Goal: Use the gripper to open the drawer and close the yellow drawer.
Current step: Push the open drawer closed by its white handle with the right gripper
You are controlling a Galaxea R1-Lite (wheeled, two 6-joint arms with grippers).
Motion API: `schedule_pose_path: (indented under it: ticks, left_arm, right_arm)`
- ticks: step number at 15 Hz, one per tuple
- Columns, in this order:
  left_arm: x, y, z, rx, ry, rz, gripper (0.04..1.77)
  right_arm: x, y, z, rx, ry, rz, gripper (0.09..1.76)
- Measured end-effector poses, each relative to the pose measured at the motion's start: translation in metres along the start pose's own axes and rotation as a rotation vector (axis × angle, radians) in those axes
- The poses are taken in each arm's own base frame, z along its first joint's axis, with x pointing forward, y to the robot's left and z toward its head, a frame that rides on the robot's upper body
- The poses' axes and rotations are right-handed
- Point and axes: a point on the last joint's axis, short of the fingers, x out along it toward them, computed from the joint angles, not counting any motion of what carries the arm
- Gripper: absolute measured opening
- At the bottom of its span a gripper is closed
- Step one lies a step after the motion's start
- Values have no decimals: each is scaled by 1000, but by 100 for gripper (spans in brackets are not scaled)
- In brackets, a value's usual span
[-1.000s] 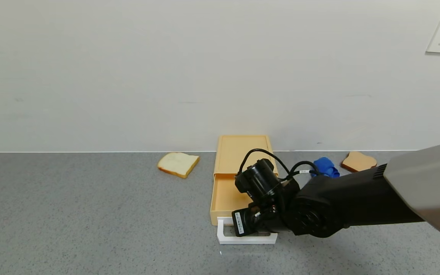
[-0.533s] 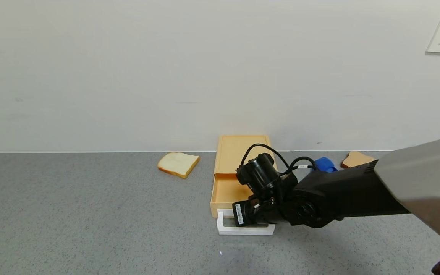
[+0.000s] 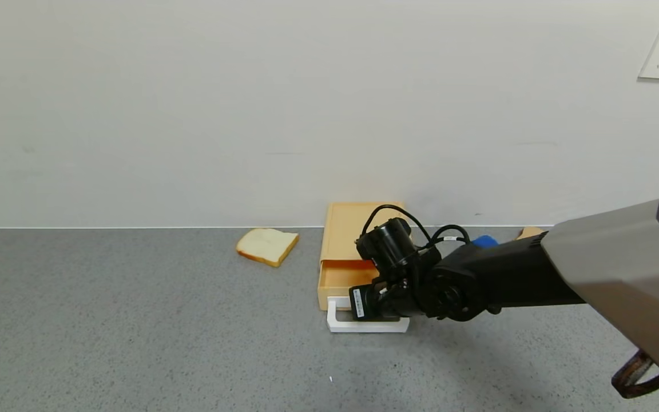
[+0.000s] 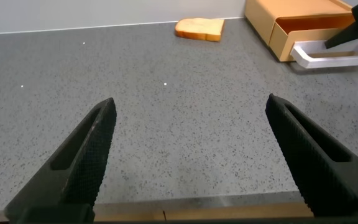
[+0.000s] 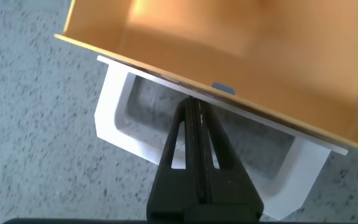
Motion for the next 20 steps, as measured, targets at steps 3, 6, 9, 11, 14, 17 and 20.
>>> schedule_pose_path:
  ticks: [3,6,9,11,14,17,20]
  left_arm:
    - [0,0,0,0,0,0,173]
    - [0,0,0,0,0,0,173]
    - [0,0,0,0,0,0,173]
    - [0,0,0,0,0,0,173]
    - [0,0,0,0,0,0,173]
    - [0,0,0,0,0,0,173]
    - [0,0,0,0,0,0,173]
  right_arm:
    - [7,-5,8,-5,-20,-5,12]
    - [13,-9,18,5,-44,-7,12]
    - [19,-11,25,14,-48,-14,12]
    - [24,-12,30,19,-58,-16,12]
    - [29,-15,34,20,-59,-21,12]
    - [33,-17,37,-4,-64,-24,12]
    - [35,-19,40,-13,-75,-25,12]
